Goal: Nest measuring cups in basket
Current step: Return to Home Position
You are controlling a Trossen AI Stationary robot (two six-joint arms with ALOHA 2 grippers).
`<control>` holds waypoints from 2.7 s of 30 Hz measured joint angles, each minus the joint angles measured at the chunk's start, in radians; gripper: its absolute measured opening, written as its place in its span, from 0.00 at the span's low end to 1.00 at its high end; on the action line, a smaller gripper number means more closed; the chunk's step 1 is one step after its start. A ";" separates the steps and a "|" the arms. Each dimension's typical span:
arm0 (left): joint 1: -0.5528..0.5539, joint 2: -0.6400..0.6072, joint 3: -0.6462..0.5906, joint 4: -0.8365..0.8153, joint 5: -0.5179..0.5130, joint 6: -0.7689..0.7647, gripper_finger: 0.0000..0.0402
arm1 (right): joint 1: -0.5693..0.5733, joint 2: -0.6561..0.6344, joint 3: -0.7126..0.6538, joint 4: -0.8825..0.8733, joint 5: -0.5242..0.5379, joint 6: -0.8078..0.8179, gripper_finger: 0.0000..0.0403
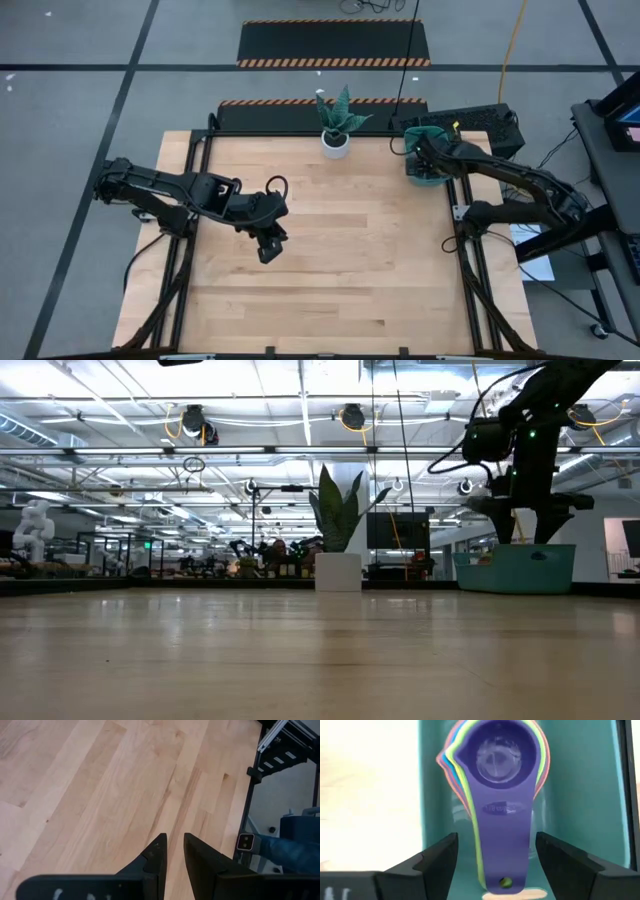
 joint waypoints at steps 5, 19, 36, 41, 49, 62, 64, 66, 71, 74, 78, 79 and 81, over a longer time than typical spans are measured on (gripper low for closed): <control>0.000 0.000 0.000 0.000 0.000 0.014 0.17 | 0.031 -0.094 0.000 0.003 -0.032 -0.014 0.65; 0.035 0.000 0.000 0.000 -0.038 0.149 0.17 | 0.216 -0.368 0.000 0.031 -0.147 0.019 0.65; 0.085 0.000 0.000 0.001 -0.096 0.393 0.17 | 0.386 -0.447 0.001 0.409 -0.268 -0.403 0.32; 0.106 0.000 0.000 0.008 -0.174 0.465 0.13 | 0.388 -0.452 0.001 0.527 -0.322 -0.532 0.10; 0.146 0.000 0.000 0.011 -0.201 0.424 0.01 | 0.387 -0.456 -0.006 0.581 -0.380 -0.770 0.01; 0.231 -0.069 -0.170 0.197 -0.185 0.568 0.01 | 0.399 -0.462 -0.140 0.782 -0.627 -0.787 0.00; 0.238 -0.088 -0.202 0.269 -0.185 0.595 0.01 | 0.406 -0.472 -0.166 0.818 -0.627 -0.815 0.00; 0.244 -0.132 -0.254 0.286 -0.179 0.614 0.01 | 0.414 -0.476 -0.193 0.857 -0.626 -0.858 0.00; 0.257 -0.235 -0.417 0.394 -0.130 0.637 0.00 | 0.426 -0.501 -0.239 0.872 -0.593 -0.895 0.00; 0.260 -0.298 -0.497 0.478 -0.106 0.630 0.01 | 0.440 -0.520 -0.258 0.849 -0.563 -0.928 0.00; 0.264 -0.343 -0.573 0.528 -0.096 0.621 0.01 | 0.462 -0.561 -0.290 0.847 -0.520 -0.961 0.00; 0.267 -0.349 -0.586 0.526 -0.096 0.618 0.01 | 0.468 -0.571 -0.299 0.856 -0.512 -0.962 0.00; 0.269 -0.359 -0.605 0.563 -0.097 0.591 0.01 | 0.479 -0.606 -0.328 0.853 -0.494 -0.967 0.00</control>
